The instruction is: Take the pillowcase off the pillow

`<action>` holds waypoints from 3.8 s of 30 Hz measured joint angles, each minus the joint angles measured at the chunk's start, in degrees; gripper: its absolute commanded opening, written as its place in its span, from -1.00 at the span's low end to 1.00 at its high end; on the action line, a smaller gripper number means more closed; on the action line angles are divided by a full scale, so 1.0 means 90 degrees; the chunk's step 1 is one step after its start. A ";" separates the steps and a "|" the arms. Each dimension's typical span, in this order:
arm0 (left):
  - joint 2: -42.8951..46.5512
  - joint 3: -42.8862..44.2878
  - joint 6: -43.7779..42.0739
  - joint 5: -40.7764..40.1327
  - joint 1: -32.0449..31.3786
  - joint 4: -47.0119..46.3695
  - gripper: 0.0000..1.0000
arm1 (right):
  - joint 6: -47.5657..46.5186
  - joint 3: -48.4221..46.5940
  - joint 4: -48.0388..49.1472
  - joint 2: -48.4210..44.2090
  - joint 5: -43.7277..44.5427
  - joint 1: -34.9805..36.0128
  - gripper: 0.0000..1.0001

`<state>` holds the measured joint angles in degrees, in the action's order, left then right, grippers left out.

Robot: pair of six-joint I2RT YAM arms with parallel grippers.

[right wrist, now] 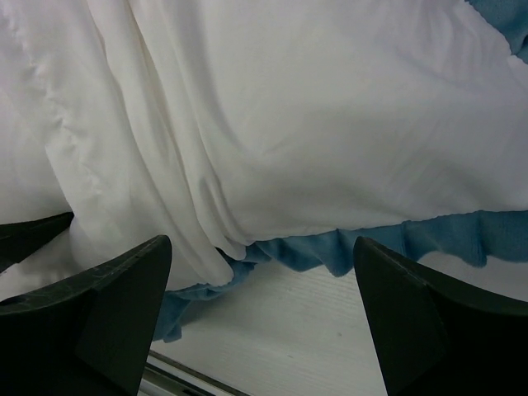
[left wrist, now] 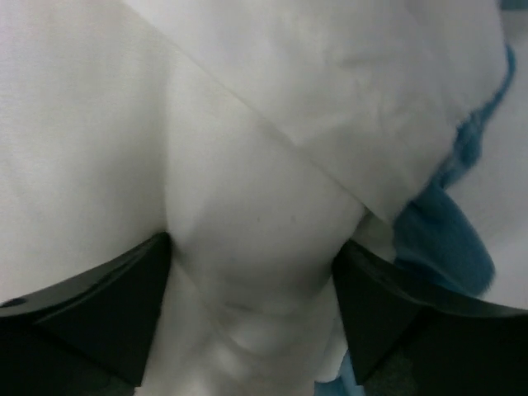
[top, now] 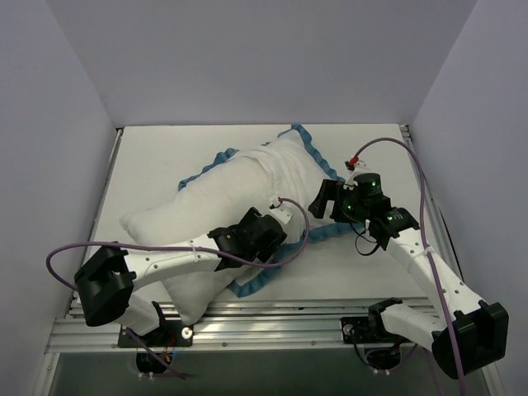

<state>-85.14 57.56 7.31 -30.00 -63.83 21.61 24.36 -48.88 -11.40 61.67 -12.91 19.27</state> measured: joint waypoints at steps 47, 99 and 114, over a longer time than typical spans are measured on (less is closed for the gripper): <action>0.2591 0.1406 0.1197 0.1506 0.1622 0.2390 -0.95 | 0.0240 -0.1882 0.0097 0.1469 0.0085 -0.1321 -1.00; 0.1003 0.2008 0.1707 0.1598 0.4432 0.1921 0.88 | -0.1358 -0.3653 -0.0248 0.5433 0.0860 0.0976 0.27; 0.3342 0.3291 0.1676 0.1115 0.4435 0.3150 0.88 | -0.1287 -0.4544 -0.0821 0.2900 0.1916 0.0954 0.99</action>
<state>-55.07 87.18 22.39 -19.97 -23.92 49.95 12.78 -89.78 -18.79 87.77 4.34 27.86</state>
